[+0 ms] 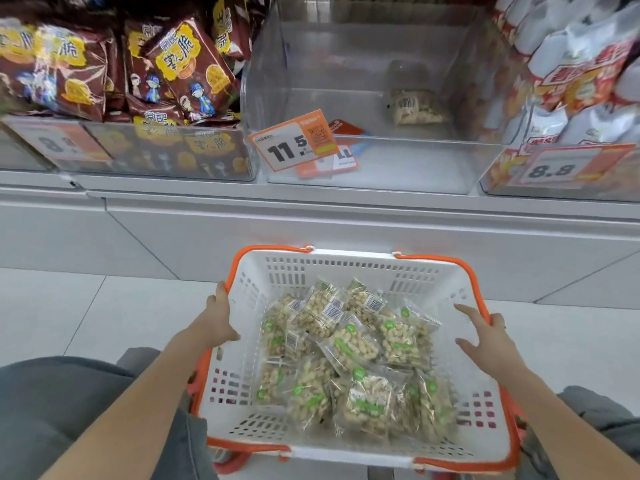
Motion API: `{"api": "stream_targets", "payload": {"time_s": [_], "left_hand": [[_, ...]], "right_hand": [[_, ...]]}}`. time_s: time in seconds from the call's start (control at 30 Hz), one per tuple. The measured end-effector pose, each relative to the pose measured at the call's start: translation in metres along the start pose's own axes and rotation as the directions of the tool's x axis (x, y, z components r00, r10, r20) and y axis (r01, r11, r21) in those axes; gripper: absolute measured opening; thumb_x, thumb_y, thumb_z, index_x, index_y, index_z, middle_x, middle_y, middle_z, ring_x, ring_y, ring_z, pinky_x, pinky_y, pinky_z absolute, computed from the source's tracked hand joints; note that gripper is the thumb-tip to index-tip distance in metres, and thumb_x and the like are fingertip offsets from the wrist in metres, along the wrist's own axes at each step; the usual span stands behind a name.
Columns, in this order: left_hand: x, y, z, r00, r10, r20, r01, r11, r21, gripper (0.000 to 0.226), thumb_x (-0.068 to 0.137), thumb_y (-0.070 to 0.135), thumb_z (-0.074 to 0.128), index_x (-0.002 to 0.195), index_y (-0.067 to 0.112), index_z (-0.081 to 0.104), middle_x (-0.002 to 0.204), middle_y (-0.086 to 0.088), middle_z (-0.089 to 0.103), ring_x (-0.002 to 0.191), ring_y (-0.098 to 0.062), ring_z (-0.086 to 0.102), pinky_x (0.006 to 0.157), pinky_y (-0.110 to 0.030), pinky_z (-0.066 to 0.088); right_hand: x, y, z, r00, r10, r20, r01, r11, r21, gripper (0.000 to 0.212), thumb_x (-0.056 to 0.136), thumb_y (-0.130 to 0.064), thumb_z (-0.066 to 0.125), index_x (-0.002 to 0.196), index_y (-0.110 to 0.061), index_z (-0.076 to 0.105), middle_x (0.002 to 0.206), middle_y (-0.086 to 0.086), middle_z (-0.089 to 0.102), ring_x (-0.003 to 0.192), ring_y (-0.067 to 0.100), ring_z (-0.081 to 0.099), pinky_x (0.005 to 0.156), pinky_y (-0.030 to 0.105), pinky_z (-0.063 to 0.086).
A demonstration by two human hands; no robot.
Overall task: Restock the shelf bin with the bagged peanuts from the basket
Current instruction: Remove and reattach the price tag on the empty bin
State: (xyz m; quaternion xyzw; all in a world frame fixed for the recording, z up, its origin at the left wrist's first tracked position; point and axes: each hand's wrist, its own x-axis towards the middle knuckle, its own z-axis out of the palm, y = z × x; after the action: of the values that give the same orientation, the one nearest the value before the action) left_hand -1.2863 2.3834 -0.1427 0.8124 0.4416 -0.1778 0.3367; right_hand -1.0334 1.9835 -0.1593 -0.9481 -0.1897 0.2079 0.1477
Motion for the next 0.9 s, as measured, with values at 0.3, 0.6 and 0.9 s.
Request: {"api": "stream_targets", "payload": {"time_s": [0.3,0.6,0.9], "left_hand": [[0.014,0.044,-0.032,0.992,-0.093,0.084,0.07,0.968,0.241,0.076,0.09,0.035,0.061,0.141,-0.006,0.022,0.142,-0.019,0.035,0.123,-0.027,0.045,0.092,-0.03,0.043],[-0.022,0.094,-0.057,0.978,0.211,0.008,-0.18,0.816,0.549,0.052,0.091,0.032,0.055,0.138,0.017,0.04,0.136,-0.004,0.048,0.122,-0.025,0.05,0.094,-0.037,0.044],[-0.107,0.183,-0.116,0.163,0.685,-0.71,-0.673,0.603,0.427,0.026,0.081,0.009,0.066,0.105,0.006,0.056,0.102,-0.008,0.057,0.093,-0.022,0.053,0.074,-0.031,0.044]], "right_hand": [[0.02,-0.02,0.006,0.987,0.131,-0.088,-0.142,0.98,-0.137,0.054,0.09,-0.026,0.056,0.14,-0.024,0.035,0.131,0.013,0.033,0.106,0.034,0.047,0.081,0.044,0.051],[0.019,-0.056,-0.02,0.992,-0.038,-0.12,0.04,0.999,0.022,0.047,0.088,-0.016,0.061,0.132,-0.016,0.044,0.146,0.012,0.034,0.116,0.033,0.051,0.091,0.04,0.046],[-0.03,-0.241,-0.112,0.647,-0.496,-0.58,0.735,0.607,0.301,0.032,0.088,-0.015,0.066,0.118,-0.02,0.056,0.108,-0.011,0.056,0.095,0.0,0.052,0.082,0.007,0.039]]}}
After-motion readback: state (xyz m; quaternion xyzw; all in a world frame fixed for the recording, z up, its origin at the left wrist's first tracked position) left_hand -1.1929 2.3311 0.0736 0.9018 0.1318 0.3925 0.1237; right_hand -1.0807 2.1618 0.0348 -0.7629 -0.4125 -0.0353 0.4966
